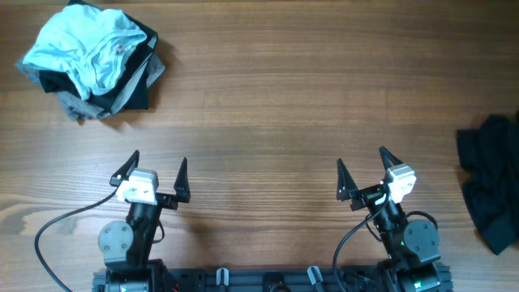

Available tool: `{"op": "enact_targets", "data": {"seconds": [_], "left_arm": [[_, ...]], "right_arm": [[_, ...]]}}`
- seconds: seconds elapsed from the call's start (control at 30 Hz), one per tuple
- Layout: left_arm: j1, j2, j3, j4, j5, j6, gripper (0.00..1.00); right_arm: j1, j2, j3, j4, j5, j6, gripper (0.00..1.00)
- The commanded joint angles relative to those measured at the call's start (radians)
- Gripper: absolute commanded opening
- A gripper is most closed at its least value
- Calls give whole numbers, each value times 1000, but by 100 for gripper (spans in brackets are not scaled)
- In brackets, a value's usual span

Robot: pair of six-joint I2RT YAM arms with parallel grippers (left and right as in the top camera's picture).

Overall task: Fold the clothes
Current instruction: 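Move the right gripper toward the black T-shirt at the right edge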

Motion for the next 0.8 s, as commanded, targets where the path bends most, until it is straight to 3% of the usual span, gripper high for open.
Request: {"op": "enact_targets", "data": {"seconds": [0.0,0.7,0.77], "left_arm": [[-3,-3,-4,-2,12,-13,100],[-3,-3,-4,-1,10,-11,100],[-3,-3,-4,18,-55,68,100]], "right_arm": [[3,0,-1,4,-12,17,100],[3,0,-1,4,-12,17,100],[3,0,-1,4,-12,17,100]]}}
